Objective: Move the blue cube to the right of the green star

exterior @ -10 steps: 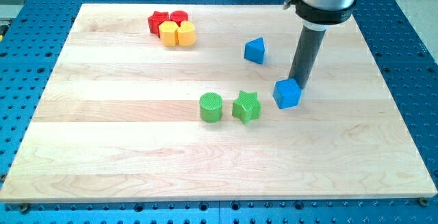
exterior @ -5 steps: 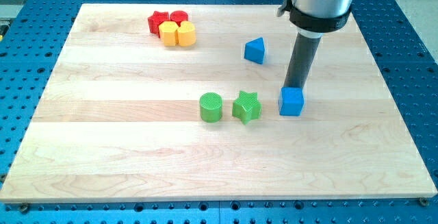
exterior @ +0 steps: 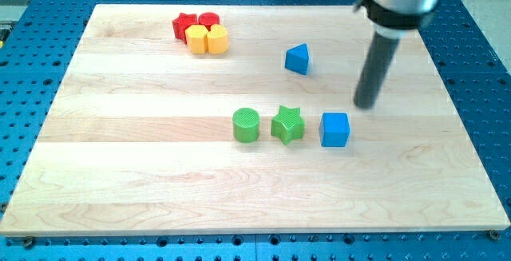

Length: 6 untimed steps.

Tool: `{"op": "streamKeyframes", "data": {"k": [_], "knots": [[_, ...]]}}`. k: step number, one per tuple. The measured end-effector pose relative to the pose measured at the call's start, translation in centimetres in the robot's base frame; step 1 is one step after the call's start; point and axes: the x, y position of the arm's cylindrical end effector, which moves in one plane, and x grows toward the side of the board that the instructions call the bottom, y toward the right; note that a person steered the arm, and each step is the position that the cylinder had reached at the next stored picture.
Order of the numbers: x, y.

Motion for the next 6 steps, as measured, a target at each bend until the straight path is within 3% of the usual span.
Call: {"op": "streamKeyframes", "data": {"k": [1,2,5,6], "knots": [[8.1,-0.5],[9.2,-6.2],[5.6,-5.4],[5.1,-1.7]]}}
